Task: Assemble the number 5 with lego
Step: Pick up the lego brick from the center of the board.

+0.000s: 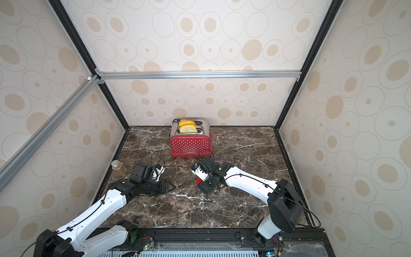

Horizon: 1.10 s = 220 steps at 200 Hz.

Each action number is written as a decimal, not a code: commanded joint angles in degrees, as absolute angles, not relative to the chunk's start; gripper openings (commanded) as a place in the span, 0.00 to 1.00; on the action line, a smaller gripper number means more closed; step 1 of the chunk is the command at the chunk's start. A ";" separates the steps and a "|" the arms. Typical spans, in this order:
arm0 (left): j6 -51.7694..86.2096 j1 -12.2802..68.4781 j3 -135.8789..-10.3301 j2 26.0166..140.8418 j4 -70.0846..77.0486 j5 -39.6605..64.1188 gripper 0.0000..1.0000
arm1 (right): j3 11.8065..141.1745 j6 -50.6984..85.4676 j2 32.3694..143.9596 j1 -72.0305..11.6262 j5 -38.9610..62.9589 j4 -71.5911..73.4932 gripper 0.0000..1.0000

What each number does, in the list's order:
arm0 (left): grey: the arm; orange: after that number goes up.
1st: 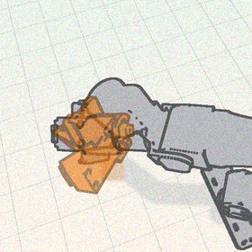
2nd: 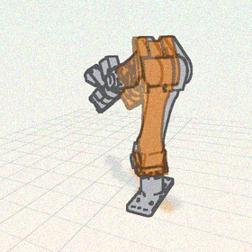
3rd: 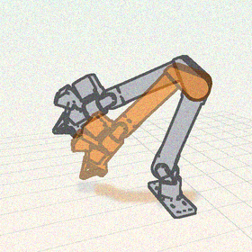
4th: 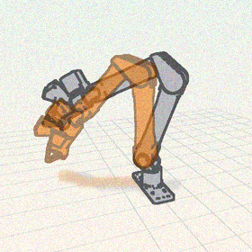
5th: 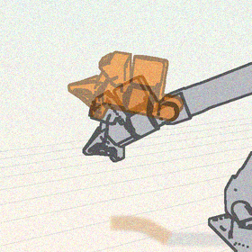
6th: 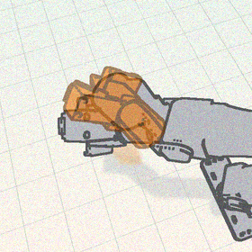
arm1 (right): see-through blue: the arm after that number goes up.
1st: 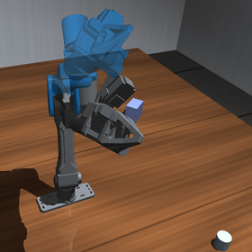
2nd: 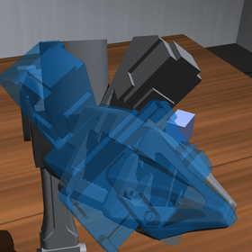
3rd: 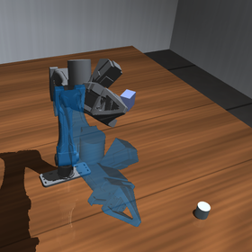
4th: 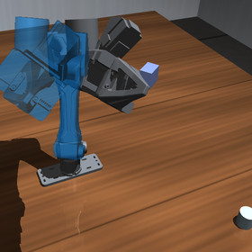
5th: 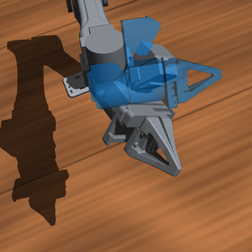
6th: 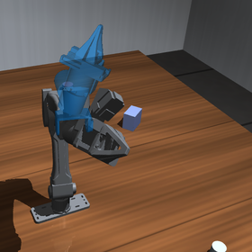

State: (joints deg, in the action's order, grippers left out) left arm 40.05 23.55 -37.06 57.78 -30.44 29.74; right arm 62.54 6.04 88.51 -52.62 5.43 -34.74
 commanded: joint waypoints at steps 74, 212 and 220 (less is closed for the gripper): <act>39.30 23.88 -37.88 56.87 -30.22 29.71 0.54 | 62.23 6.68 90.70 -52.03 4.75 -34.26 0.42; 39.47 23.90 -38.33 56.33 -32.01 28.05 0.54 | 61.34 7.39 85.22 -48.00 18.19 -33.27 0.27; 39.47 23.85 -38.45 56.32 -32.04 28.04 0.54 | 61.01 7.64 84.96 -47.42 19.98 -32.71 0.27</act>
